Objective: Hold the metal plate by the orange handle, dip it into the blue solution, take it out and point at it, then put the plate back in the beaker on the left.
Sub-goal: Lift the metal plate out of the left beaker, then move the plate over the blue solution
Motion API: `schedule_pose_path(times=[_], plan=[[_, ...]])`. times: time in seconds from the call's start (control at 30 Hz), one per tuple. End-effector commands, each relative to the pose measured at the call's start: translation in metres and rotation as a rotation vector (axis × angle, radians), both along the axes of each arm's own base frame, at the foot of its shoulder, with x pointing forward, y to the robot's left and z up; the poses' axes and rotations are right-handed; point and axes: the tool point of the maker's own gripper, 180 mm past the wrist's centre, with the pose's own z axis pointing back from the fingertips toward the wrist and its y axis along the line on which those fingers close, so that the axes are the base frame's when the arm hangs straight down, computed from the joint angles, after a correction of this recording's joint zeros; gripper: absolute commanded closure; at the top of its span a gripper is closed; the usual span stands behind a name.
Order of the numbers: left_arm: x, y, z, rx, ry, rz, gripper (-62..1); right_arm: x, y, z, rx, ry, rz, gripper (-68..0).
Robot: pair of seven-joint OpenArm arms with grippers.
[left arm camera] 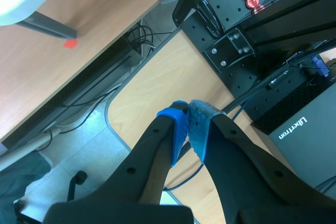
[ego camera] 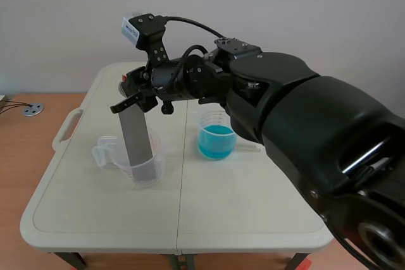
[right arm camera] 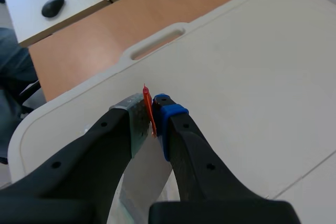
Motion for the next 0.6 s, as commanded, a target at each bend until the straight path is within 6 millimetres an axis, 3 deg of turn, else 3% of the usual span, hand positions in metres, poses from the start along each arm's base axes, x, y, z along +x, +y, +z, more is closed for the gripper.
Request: schedule_pose_path(times=[0.0,0.27,0.57], plan=[[0.003,-0.003,0.002,-0.013,-0.012,0.004,-1.9,0.007,0.007,0.022,0.042,-0.044,0.009,-1.3],[0.003,-0.003,0.003,-0.013,-0.012,0.004,-1.9,0.001,0.009,0.02,0.051,-0.056,0.015,-1.3],[0.003,-0.003,0.002,-0.013,-0.012,0.005,-1.9,-0.019,0.014,0.021,0.063,-0.14,0.044,-1.3]])
